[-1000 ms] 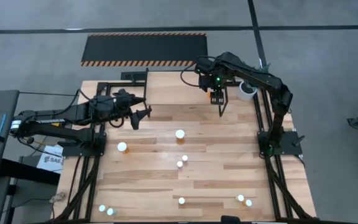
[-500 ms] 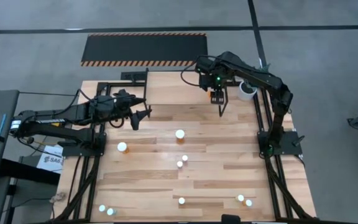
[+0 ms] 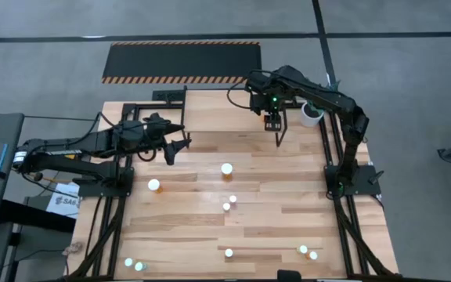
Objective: Pick and place medicine bottles onto shelf by color
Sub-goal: Put the right large orange pill bottle on the shelf
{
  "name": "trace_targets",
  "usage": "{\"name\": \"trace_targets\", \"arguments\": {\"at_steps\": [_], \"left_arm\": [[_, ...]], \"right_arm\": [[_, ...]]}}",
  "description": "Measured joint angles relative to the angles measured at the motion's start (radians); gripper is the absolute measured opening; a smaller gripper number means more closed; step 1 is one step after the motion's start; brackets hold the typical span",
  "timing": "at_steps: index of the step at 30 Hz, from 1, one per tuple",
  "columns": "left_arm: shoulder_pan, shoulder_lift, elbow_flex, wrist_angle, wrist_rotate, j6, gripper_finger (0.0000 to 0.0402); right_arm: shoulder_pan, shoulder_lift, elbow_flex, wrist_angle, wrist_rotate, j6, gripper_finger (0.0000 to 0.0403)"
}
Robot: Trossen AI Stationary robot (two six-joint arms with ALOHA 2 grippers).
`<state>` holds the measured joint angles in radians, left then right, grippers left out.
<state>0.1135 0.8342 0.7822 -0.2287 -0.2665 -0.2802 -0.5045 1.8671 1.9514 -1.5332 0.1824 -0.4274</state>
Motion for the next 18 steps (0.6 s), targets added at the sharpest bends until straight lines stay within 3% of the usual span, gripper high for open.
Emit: {"name": "trace_targets", "arguments": {"at_steps": [18], "left_arm": [[0.000,0.000,0.000,0.000,0.001,0.025,0.0288]], "right_arm": [[-0.001,0.000,0.000,0.070,0.002,-0.105,0.0256]]}}
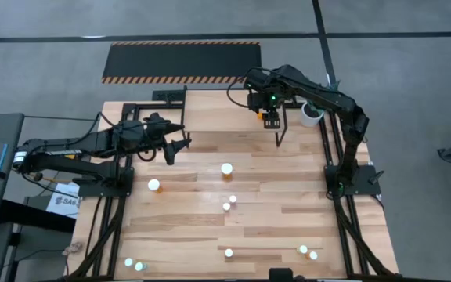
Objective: Pick and place medicine bottles onto shelf by color
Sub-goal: Put the right large orange pill bottle on the shelf
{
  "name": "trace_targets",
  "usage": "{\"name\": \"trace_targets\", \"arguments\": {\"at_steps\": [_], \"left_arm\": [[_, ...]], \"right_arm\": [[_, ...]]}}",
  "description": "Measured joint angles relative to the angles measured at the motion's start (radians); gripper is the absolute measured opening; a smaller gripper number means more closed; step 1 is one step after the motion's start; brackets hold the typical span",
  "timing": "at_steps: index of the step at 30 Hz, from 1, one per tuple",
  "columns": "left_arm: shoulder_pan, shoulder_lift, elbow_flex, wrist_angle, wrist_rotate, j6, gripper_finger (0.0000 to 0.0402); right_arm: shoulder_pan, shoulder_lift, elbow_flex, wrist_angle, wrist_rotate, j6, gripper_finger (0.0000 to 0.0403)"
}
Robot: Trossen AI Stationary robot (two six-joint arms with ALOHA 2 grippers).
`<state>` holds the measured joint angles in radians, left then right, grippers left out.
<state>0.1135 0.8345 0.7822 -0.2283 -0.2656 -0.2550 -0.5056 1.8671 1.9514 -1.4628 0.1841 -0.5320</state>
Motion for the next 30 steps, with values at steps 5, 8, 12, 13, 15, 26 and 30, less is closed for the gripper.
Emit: {"name": "trace_targets", "arguments": {"at_steps": [5,8,12,13,15,26,30], "left_arm": [[0.000,0.000,0.000,0.000,0.019,0.002,0.0288],[0.000,0.000,0.000,-0.006,0.020,0.002,0.0288],[0.000,0.000,0.000,-0.008,0.022,0.002,0.0288],[0.000,0.000,0.000,-0.008,0.022,0.002,0.0288],[0.000,0.000,0.000,-0.008,0.022,0.002,0.0288],[0.000,0.000,0.000,-0.008,0.021,-0.001,0.0288],[0.000,0.000,0.000,-0.008,0.021,-0.002,0.0288]], "right_arm": [[0.001,0.000,0.000,0.000,0.000,0.003,0.0256],[0.001,0.000,0.000,-0.008,0.000,0.071,0.0256],[0.001,0.000,0.000,-0.061,-0.007,0.155,0.0256],[0.002,-0.001,0.000,-0.068,-0.010,0.164,0.0256],[0.006,-0.008,0.000,-0.070,-0.011,0.169,0.0256],[0.014,-0.011,-0.001,-0.069,-0.025,0.212,0.0256],[0.014,-0.011,-0.001,-0.069,-0.026,0.220,0.0256]]}}
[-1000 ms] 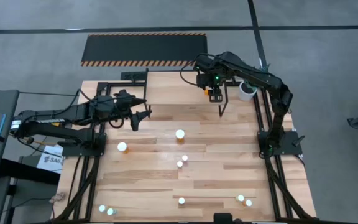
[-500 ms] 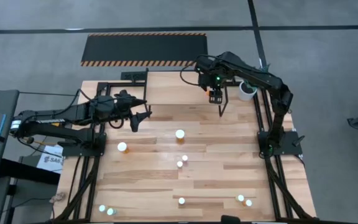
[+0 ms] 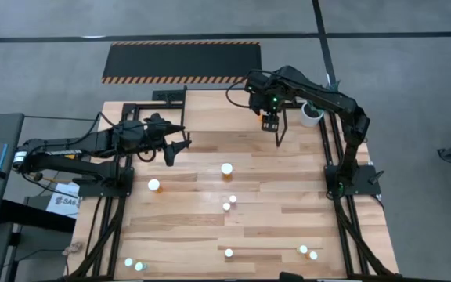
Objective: Pick and place medicine bottles onto shelf by color
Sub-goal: Put the right large orange pill bottle on the shelf
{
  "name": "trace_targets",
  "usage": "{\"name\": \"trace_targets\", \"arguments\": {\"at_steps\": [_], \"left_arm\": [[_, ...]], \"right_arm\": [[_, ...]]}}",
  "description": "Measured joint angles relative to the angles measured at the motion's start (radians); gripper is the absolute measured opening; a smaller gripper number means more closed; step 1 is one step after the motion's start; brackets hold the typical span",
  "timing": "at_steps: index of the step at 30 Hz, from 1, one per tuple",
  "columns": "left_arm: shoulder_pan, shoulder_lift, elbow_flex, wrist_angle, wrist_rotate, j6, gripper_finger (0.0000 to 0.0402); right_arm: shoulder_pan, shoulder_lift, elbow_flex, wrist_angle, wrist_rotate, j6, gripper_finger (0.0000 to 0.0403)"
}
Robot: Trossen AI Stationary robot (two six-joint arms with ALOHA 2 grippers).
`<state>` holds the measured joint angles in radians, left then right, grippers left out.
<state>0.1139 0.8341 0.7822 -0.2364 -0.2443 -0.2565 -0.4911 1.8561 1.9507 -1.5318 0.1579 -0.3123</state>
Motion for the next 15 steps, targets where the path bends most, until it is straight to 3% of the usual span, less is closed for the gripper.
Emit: {"name": "trace_targets", "arguments": {"at_steps": [8,15], "left_arm": [[0.000,0.000,0.000,0.001,0.005,-0.001,0.0288],[0.000,0.000,0.000,0.001,0.005,-0.002,0.0288]], "right_arm": [[0.000,0.000,0.000,0.004,-0.025,0.020,0.0265],[-0.001,0.001,0.000,0.017,-0.025,0.020,0.0327]]}}
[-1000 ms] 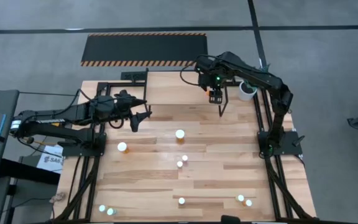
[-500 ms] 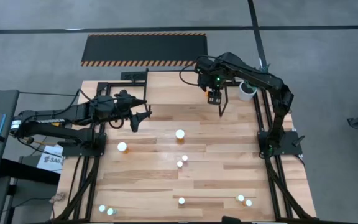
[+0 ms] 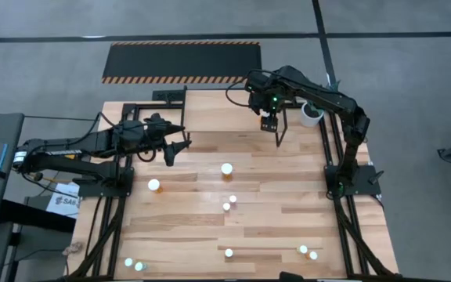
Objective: Pick and place medicine bottles onto shelf by color
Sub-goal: Put the right large orange pill bottle on the shelf
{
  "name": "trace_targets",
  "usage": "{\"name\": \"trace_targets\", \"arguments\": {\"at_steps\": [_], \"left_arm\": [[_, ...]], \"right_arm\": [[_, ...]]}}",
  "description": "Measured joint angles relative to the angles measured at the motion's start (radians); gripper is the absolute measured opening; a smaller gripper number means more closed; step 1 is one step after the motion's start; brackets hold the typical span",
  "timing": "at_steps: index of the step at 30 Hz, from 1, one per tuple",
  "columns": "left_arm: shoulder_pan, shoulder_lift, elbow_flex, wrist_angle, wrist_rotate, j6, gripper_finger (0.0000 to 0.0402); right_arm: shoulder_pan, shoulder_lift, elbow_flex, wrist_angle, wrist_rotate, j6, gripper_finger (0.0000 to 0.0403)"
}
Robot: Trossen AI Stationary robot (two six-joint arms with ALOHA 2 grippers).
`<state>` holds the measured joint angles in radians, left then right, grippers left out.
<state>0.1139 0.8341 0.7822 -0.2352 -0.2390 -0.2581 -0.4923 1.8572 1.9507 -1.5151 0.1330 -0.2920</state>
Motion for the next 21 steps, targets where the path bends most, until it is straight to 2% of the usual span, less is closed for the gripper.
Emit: {"name": "trace_targets", "arguments": {"at_steps": [7,15,18,21], "left_arm": [[0.000,0.000,0.000,0.001,0.004,-0.016,0.0288],[0.000,0.000,0.000,0.001,0.017,-0.012,0.0288],[0.000,0.000,0.000,0.000,0.017,-0.010,0.0288],[0.000,0.000,0.000,-0.006,0.017,-0.008,0.0288]], "right_arm": [[0.000,-0.018,0.000,0.011,0.002,-0.027,0.0385],[-0.001,-0.171,0.000,-0.010,-0.003,-0.022,0.0395],[0.003,-0.227,-0.013,-0.025,-0.125,0.036,0.0389],[0.025,-0.298,-0.105,0.056,-0.295,0.057,0.0367]]}}
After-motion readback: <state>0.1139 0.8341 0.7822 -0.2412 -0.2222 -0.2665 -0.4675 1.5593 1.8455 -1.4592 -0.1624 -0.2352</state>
